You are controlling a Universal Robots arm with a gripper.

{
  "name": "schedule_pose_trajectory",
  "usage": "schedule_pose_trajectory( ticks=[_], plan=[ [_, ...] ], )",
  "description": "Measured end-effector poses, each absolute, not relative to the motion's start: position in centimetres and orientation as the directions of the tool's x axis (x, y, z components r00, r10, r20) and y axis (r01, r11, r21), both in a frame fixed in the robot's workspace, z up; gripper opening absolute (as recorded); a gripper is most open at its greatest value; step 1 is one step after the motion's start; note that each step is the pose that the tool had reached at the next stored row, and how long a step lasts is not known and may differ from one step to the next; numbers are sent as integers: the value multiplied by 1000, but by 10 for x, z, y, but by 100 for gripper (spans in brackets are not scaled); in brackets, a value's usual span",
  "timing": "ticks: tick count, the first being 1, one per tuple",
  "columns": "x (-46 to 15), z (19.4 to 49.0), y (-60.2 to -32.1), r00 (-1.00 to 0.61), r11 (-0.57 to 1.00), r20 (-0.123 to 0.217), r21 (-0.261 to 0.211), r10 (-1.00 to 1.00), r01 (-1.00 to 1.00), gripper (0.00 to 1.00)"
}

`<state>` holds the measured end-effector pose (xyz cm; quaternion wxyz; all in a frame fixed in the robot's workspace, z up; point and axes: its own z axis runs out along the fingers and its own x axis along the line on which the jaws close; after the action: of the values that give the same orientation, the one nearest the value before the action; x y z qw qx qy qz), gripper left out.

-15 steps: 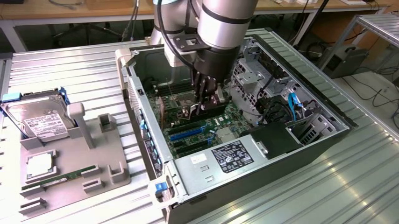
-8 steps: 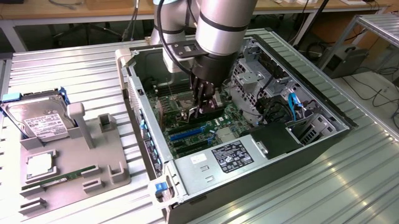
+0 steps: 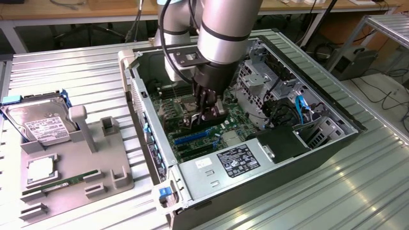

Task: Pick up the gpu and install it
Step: 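Insert the gpu into the slot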

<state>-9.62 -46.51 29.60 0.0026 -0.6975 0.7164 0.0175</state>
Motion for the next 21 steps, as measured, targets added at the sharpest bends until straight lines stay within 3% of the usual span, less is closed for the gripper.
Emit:
schedule_pose_trajectory(
  ticks=[21],
  plan=[
    [-101, 286, -466, 9, -10, -41, 23, -999, -1000, 26]
  ],
)
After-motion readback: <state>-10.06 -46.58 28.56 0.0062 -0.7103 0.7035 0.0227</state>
